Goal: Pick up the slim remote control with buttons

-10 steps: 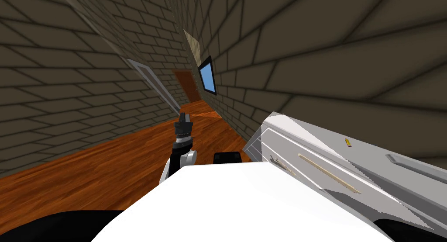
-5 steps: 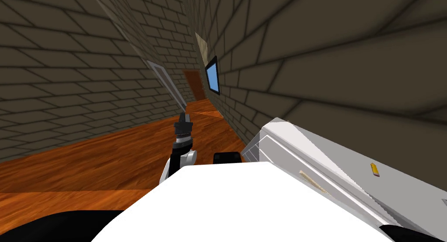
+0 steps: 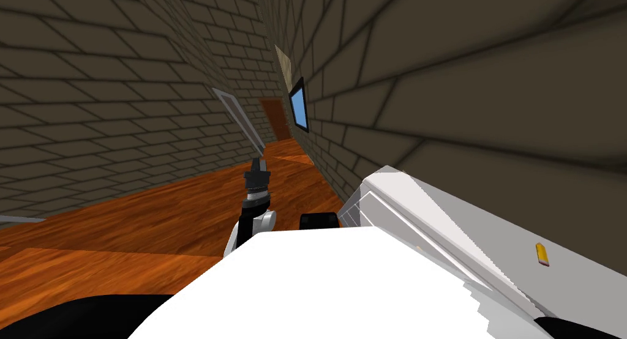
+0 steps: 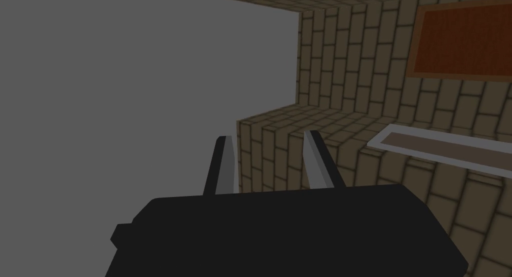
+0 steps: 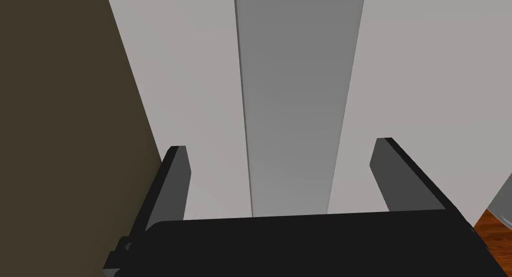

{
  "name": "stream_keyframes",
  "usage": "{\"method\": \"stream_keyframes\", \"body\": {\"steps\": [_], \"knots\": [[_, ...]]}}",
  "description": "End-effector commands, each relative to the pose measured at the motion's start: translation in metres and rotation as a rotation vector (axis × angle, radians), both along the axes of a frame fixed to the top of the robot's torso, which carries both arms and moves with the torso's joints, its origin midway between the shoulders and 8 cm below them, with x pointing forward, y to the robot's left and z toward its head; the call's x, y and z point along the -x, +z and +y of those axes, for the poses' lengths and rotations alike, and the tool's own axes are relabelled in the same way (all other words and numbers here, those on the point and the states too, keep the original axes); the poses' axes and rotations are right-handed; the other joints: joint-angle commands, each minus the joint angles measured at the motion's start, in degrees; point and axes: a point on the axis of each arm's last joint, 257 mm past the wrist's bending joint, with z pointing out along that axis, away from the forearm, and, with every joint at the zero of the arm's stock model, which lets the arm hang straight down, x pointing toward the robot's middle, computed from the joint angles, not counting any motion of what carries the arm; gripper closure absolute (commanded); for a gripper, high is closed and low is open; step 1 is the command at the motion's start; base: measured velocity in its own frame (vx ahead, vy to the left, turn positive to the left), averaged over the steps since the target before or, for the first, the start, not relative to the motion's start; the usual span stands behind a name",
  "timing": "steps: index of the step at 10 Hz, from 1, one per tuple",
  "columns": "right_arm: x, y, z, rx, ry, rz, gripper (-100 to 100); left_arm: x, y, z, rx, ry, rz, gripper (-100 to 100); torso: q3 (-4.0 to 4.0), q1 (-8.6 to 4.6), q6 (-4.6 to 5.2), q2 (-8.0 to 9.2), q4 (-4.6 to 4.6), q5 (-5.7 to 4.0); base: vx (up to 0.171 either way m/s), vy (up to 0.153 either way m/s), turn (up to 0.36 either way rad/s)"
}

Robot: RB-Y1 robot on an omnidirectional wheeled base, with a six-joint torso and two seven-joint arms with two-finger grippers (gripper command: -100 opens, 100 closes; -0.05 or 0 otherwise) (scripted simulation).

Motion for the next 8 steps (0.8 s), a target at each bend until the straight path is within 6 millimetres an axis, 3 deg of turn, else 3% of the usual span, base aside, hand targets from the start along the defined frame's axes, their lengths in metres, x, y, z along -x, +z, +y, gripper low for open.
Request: {"method": "stream_keyframes", "body": {"steps": [1,5,6,8], "knots": [[0.004,-0.009,0.0,0.001,-0.012,0.001,-100,0.0,0.0,0.0,0.0,0.0,0.0,0,0.0,0.0,0.0,0.0,0.0,0.0,-0.016,0.0,0.097],[0.007,-0.017,0.001,0.001,-0.022,0.0,-100,0.0,0.0,0.0,0.0,0.0,0.0,0,0.05,0.1,-0.01,0.09,0.02,0.02,-0.021,0.008,0.045],[0.007,-0.018,0.001,0.002,-0.023,0.001,100,0.0,0.0,0.0,0.0,0.0,0.0,0,0.04,0.09,0.01,0.06,0.02,0.03,0.0,0.0,0.0],[0.007,-0.018,0.001,0.001,-0.022,0.001,100,0.0,0.0,0.0,0.0,0.0,0.0,0,0.01,0.03,0.0,0.01,0.0,0.02,0.0,0.0,0.0]]}}
